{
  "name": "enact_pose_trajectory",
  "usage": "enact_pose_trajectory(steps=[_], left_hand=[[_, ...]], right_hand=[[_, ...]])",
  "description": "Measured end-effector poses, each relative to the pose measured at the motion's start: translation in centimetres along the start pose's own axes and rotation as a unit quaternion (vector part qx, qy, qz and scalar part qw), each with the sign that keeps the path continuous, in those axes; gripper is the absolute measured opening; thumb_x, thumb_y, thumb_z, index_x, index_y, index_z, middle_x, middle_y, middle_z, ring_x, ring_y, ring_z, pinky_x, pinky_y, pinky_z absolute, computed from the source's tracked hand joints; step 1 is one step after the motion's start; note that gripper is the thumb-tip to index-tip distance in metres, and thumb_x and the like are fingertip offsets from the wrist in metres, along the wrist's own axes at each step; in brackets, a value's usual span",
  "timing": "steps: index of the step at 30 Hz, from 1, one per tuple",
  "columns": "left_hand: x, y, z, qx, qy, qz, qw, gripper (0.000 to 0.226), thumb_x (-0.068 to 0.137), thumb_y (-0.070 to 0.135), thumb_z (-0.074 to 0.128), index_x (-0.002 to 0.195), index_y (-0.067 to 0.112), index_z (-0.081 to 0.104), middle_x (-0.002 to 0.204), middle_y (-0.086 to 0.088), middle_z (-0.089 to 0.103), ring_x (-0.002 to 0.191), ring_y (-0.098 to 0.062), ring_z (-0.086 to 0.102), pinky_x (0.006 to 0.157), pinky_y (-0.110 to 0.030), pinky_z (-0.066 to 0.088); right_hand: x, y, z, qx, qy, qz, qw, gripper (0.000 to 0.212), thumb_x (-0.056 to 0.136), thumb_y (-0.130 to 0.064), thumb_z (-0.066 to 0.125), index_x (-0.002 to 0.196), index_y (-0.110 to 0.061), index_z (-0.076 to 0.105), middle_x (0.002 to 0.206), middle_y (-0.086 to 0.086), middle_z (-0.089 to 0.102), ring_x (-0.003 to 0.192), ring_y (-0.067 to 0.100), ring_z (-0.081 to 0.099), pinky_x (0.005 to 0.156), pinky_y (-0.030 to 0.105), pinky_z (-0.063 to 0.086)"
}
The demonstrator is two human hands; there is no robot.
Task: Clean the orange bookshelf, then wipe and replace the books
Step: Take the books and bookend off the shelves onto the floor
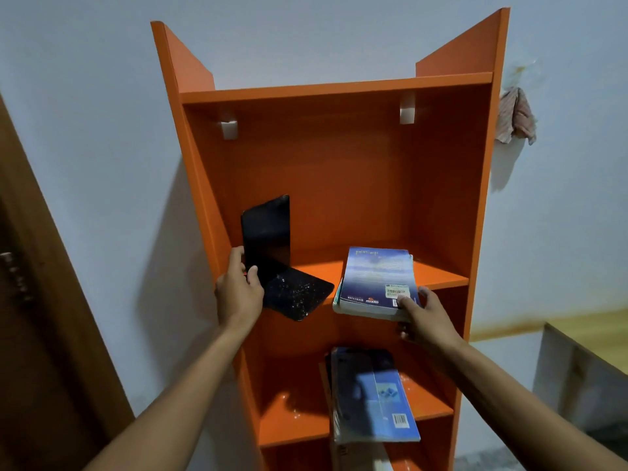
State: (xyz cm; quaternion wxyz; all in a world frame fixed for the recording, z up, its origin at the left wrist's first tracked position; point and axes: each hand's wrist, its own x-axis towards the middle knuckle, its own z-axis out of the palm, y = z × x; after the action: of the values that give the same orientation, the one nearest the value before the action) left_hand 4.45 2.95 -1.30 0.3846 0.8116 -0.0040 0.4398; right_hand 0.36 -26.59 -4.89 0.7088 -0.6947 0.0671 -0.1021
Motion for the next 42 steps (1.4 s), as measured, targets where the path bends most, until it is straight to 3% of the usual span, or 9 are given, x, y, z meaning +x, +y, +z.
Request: enact_pose_trajectory(steps=[4, 11, 17, 22, 26, 30, 35, 39, 42], left_hand=[[-3.2, 0.2, -3.4, -0.020, 0.007, 0.005, 1.000, 0.033, 0.096, 0.014, 0.062, 0.127, 0.019, 0.051, 0.109, -0.016, 0.068, 0.087, -0.030, 0.069, 0.074, -0.046, 0.059], [-8.1, -1.9, -10.0, -0.052, -0.010, -0.020, 0.998, 0.036, 0.096, 0.009, 0.061, 0.127, 0.019, 0.048, 0.104, 0.003, 0.058, 0.094, -0.015, 0.061, 0.082, -0.039, 0.058], [-12.0, -4.4, -14.0, -0.020, -0.040, -0.058, 0.997, 0.036, 0.096, 0.008, 0.060, 0.129, 0.014, 0.049, 0.116, -0.012, 0.064, 0.103, -0.024, 0.064, 0.081, -0.034, 0.055], [-15.7, -6.0, -17.3, 0.006, -0.062, -0.092, 0.994, 0.032, 0.097, 0.006, 0.058, 0.127, 0.013, 0.051, 0.121, -0.017, 0.064, 0.109, -0.030, 0.064, 0.079, -0.035, 0.055], [-18.7, -7.8, -18.5, 0.005, -0.079, -0.133, 0.988, 0.030, 0.097, 0.005, 0.056, 0.124, 0.018, 0.051, 0.117, -0.012, 0.065, 0.103, -0.026, 0.066, 0.074, -0.041, 0.061], [-22.7, -10.0, -18.9, 0.008, -0.077, -0.179, 0.981, 0.030, 0.098, 0.006, 0.053, 0.126, 0.019, 0.052, 0.110, 0.002, 0.060, 0.092, -0.017, 0.063, 0.066, -0.032, 0.059], [-28.7, -13.4, -18.7, 0.047, -0.078, -0.244, 0.965, 0.028, 0.099, 0.010, 0.055, 0.120, 0.028, 0.053, 0.089, -0.004, 0.066, 0.078, -0.022, 0.066, 0.064, -0.042, 0.059], [-34.5, -15.9, -17.6, 0.073, -0.069, -0.295, 0.950, 0.025, 0.098, 0.009, 0.057, 0.120, 0.020, 0.057, 0.088, -0.004, 0.064, 0.080, -0.022, 0.065, 0.068, -0.040, 0.058], [-39.4, -18.0, -15.9, 0.057, -0.080, -0.339, 0.936, 0.019, 0.098, 0.009, 0.051, 0.116, 0.011, 0.056, 0.088, -0.003, 0.060, 0.077, -0.017, 0.059, 0.065, -0.033, 0.049]], right_hand=[[-1.5, -0.6, 0.6, 0.089, -0.014, 0.036, 0.995, 0.020, 0.099, -0.003, 0.046, 0.118, -0.010, 0.050, 0.103, 0.008, 0.066, 0.080, 0.018, 0.060, 0.057, 0.028, 0.048], [-3.4, 0.8, 2.8, 0.130, -0.006, 0.073, 0.989, 0.020, 0.090, 0.003, 0.049, 0.103, -0.005, 0.063, 0.082, 0.014, 0.065, 0.065, 0.025, 0.059, 0.060, 0.031, 0.043], [-4.5, 3.3, 4.5, 0.111, 0.120, 0.038, 0.986, 0.033, 0.095, -0.031, 0.062, 0.119, -0.008, 0.059, 0.102, 0.015, 0.071, 0.080, 0.028, 0.070, 0.057, 0.030, 0.051], [-9.1, 5.2, 5.3, 0.093, 0.115, 0.017, 0.989, 0.034, 0.098, -0.039, 0.057, 0.121, -0.015, 0.056, 0.102, 0.006, 0.069, 0.078, 0.022, 0.068, 0.053, 0.027, 0.051], [-13.3, 6.4, 5.1, 0.039, 0.032, -0.028, 0.998, 0.026, 0.100, -0.030, 0.058, 0.120, -0.015, 0.055, 0.100, -0.002, 0.069, 0.071, 0.006, 0.071, 0.047, 0.019, 0.051], [-15.5, 9.6, 4.9, -0.051, -0.072, -0.021, 0.996, 0.030, 0.097, -0.039, 0.061, 0.117, -0.018, 0.059, 0.090, 0.014, 0.071, 0.070, 0.049, 0.065, 0.057, 0.063, 0.052], [-17.0, 15.3, 5.2, -0.078, -0.180, 0.047, 0.979, 0.014, 0.100, -0.031, 0.058, 0.102, -0.017, 0.058, 0.051, 0.005, 0.038, 0.035, 0.013, 0.028, 0.039, 0.021, 0.025], [-17.4, 20.8, 5.4, -0.112, -0.222, 0.069, 0.966, 0.010, 0.100, -0.017, 0.057, 0.093, -0.021, 0.062, 0.053, -0.014, 0.062, 0.043, 0.001, 0.057, 0.042, 0.011, 0.042], [-17.2, 26.8, 4.8, -0.129, -0.249, 0.129, 0.951, 0.011, 0.100, -0.019, 0.058, 0.104, -0.009, 0.062, 0.052, -0.003, 0.050, 0.037, 0.007, 0.041, 0.036, 0.020, 0.031]])
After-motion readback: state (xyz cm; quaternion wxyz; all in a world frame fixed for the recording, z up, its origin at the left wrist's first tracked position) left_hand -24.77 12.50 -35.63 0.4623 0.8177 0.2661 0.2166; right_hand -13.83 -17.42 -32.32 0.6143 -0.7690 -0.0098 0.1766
